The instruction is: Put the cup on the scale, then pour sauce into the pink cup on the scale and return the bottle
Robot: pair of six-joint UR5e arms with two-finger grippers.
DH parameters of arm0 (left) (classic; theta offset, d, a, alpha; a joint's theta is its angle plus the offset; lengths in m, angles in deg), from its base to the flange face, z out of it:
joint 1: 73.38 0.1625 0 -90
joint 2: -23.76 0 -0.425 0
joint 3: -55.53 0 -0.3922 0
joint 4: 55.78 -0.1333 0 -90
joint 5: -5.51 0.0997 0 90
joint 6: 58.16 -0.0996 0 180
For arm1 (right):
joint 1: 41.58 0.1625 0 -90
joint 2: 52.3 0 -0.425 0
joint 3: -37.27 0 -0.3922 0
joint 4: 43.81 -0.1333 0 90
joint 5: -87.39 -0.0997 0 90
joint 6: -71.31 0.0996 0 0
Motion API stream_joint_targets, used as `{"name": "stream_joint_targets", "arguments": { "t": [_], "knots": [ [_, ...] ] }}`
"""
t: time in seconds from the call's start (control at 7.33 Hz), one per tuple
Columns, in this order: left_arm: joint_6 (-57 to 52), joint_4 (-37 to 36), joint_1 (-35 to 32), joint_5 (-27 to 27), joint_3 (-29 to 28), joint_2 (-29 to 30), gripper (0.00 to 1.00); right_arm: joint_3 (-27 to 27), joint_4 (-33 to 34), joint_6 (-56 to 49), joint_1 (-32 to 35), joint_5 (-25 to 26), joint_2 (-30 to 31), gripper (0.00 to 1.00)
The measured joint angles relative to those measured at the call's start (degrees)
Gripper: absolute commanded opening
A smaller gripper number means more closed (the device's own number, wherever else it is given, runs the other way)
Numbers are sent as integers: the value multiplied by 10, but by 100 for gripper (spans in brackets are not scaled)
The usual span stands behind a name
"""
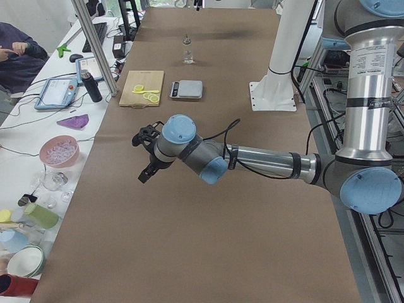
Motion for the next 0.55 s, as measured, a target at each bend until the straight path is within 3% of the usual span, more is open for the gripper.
{"name": "stream_joint_targets", "arguments": {
  "t": [0.55],
  "knots": [
    [331,3,147,8,65,0,98,-25,-13,133,-39,6,-4,99]
  ]
}}
